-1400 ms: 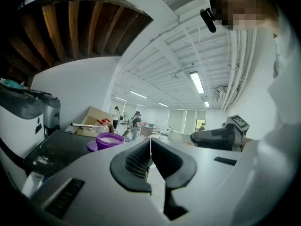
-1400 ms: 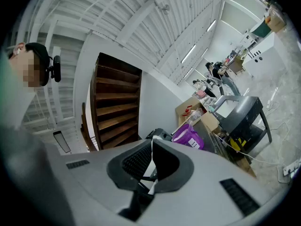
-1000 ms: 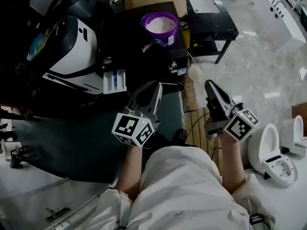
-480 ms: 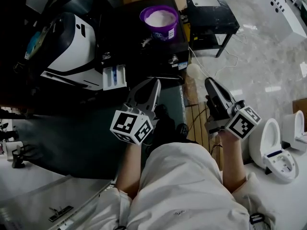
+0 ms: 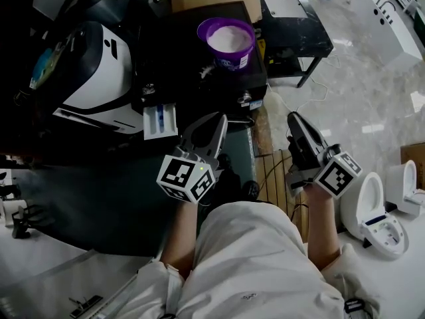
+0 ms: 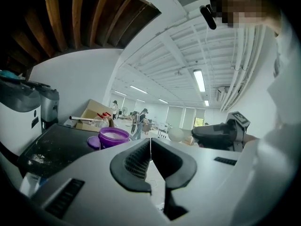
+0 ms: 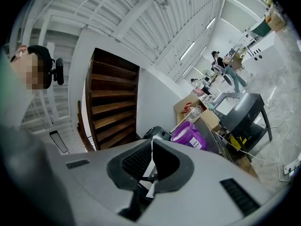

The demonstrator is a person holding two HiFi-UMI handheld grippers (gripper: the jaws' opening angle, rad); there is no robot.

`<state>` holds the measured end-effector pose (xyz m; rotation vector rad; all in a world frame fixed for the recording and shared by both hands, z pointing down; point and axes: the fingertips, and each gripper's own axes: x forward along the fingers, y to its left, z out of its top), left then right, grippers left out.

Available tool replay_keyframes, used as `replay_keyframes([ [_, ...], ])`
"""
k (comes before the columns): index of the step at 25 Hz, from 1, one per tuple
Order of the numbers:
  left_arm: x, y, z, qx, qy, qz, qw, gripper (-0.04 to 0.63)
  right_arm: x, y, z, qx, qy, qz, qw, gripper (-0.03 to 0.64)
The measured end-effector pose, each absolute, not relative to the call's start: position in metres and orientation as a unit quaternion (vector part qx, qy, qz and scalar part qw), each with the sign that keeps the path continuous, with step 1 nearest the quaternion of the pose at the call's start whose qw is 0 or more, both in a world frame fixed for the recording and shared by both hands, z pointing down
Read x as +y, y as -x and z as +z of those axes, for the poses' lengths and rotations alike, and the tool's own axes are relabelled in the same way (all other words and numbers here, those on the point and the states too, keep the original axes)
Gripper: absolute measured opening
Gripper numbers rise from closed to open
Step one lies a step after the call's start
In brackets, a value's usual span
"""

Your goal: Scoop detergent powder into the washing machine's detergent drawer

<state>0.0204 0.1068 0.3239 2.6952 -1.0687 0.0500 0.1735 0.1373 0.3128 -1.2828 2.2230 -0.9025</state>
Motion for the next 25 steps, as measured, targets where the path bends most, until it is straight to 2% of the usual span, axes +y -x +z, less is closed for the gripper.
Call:
replay_keyframes([
  [25,-0.039,0.012,0.327,-0.310,-0.941,0.022,0.132,0.021,-0.003,-0.132,0.311,0.768,0.521,-0.317,0.195,0.014],
])
